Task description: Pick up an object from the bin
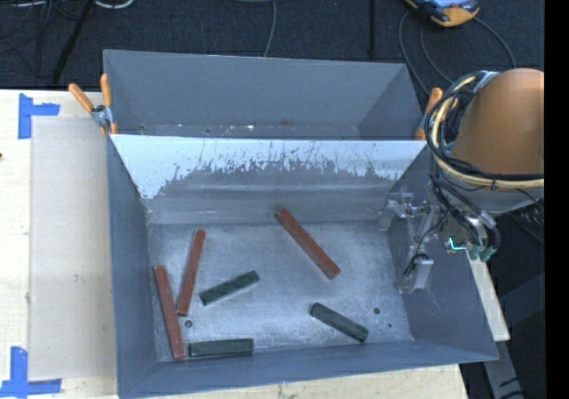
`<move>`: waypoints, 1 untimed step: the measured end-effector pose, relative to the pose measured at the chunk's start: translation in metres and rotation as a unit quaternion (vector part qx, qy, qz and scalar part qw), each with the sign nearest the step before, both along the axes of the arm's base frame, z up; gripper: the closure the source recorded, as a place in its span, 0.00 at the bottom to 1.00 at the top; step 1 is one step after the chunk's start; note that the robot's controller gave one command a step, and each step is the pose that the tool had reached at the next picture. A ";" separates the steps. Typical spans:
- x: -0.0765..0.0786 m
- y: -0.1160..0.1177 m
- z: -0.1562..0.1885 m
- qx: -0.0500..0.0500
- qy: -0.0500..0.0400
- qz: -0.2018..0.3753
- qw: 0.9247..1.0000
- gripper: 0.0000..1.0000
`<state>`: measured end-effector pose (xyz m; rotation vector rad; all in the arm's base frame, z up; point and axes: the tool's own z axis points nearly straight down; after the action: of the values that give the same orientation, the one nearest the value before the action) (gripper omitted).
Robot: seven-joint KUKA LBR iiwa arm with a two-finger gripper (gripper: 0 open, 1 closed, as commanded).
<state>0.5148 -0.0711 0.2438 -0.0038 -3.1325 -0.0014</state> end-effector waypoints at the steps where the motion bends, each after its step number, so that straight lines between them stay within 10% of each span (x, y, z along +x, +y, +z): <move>1: 0.002 0.000 0.004 0.000 -0.004 0.001 1.000 0.00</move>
Offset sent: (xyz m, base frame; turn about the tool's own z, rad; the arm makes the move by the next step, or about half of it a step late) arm -0.0340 0.0020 -0.1684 -0.2404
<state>0.5164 -0.0708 0.2480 -0.0008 -3.1408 0.0000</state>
